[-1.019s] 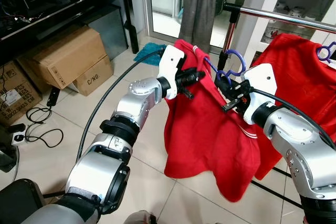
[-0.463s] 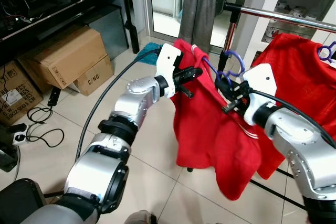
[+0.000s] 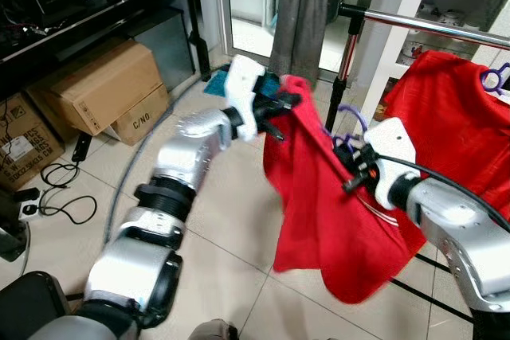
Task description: Hang hanger
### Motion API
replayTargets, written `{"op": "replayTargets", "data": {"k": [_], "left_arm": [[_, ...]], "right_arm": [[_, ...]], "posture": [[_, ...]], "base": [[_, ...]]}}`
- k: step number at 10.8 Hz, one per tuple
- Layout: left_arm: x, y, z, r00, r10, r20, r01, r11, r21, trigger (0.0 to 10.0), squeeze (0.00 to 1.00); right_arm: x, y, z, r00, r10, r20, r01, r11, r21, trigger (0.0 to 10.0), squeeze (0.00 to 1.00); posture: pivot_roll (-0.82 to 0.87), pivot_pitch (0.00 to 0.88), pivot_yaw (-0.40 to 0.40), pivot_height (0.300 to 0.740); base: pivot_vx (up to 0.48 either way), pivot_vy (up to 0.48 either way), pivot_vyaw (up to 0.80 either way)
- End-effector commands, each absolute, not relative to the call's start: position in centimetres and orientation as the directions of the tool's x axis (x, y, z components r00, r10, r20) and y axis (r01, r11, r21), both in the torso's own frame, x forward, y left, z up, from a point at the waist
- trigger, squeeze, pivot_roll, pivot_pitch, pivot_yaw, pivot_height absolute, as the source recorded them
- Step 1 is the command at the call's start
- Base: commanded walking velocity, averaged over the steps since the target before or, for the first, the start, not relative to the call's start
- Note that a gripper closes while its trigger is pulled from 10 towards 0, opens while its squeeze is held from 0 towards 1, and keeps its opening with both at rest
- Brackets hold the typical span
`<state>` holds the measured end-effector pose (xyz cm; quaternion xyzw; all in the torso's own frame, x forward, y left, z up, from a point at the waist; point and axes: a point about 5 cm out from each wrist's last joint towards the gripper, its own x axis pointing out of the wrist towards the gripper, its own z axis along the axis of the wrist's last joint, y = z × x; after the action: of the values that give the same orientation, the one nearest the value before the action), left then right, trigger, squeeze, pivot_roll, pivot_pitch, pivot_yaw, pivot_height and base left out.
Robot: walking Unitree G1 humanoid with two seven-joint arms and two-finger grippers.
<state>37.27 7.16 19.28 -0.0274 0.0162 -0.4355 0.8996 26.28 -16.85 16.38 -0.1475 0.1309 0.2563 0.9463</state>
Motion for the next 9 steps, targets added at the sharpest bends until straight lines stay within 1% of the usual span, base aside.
{"op": "replayTargets", "data": {"k": [1,2,3,4,5,6,7,8,9], "left_arm": [[38.7,9.8,22.6,0.733,-0.674,0.095,0.677,0.736,0.002,0.0,0.0],[39.0,10.6,22.8,0.775,-0.626,0.09,0.628,0.778,0.015,0.0,0.0],[40.3,14.1,22.7,0.909,-0.415,0.045,0.407,0.904,0.129,0.0,0.0],[40.4,14.4,22.5,0.92,-0.389,0.041,0.382,0.916,0.123,0.0,0.0],[40.7,14.9,22.3,0.943,-0.33,0.05,0.324,0.941,0.097,0.0,0.0],[40.7,14.5,22.3,0.938,-0.342,0.057,0.339,0.939,0.048,0.0,0.0],[40.4,12.6,21.9,0.889,-0.453,0.059,0.453,0.891,0.016,0.0,0.0],[39.5,9.9,21.3,0.796,-0.603,0.051,0.604,0.797,-0.004,0.0,0.0],[38.3,7.5,20.1,0.719,-0.694,0.035,0.695,0.718,-0.03,0.0,0.0]], "right_arm": [[25.7,-17.4,16.0,0.816,0.459,-0.353,-0.542,0.819,-0.189,0.0,0.0],[25.6,-17.6,16.3,0.817,0.465,-0.34,-0.542,0.821,-0.18,0.0,0.0],[24.2,-19.0,19.2,0.809,0.565,-0.163,-0.581,0.811,-0.071,0.0,0.0],[23.7,-19.3,19.6,0.795,0.588,-0.147,-0.601,0.797,-0.061,0.0,0.0],[22.4,-19.7,19.9,0.746,0.65,-0.149,-0.66,0.75,-0.032,0.0,0.0],[22.3,-19.9,19.8,0.75,0.644,-0.153,-0.654,0.756,-0.027,0.0,0.0],[23.1,-20.2,19.8,0.811,0.57,-0.134,-0.577,0.817,-0.018,0.0,0.0],[24.7,-20.7,19.5,0.899,0.421,-0.124,-0.424,0.906,0.003,0.0,0.0],[26.3,-20.6,19.0,0.951,0.29,-0.105,-0.285,0.957,0.059,0.0,0.0]], "posture": [[0.02,0.0,0.06,0.74],[0.02,0.0,0.06,0.74],[0.01,0.0,0.066,0.74],[0.01,0.0,0.071,0.74],[0.01,0.0,0.073,0.74],[0.0,0.0,0.083,0.74],[0.0,0.0,0.087,0.74],[0.0,0.0,0.087,0.74],[0.0,0.0,0.089,0.74]], "base": [[0.0,0.0,0.0],[0.0,0.0,0.0],[0.0,0.0,0.0],[0.0,0.0,0.0],[0.0,0.0,0.0],[0.0,0.0,0.0],[0.0,0.0,0.0],[0.0,0.0,0.0],[0.0,0.0,0.0]]}}
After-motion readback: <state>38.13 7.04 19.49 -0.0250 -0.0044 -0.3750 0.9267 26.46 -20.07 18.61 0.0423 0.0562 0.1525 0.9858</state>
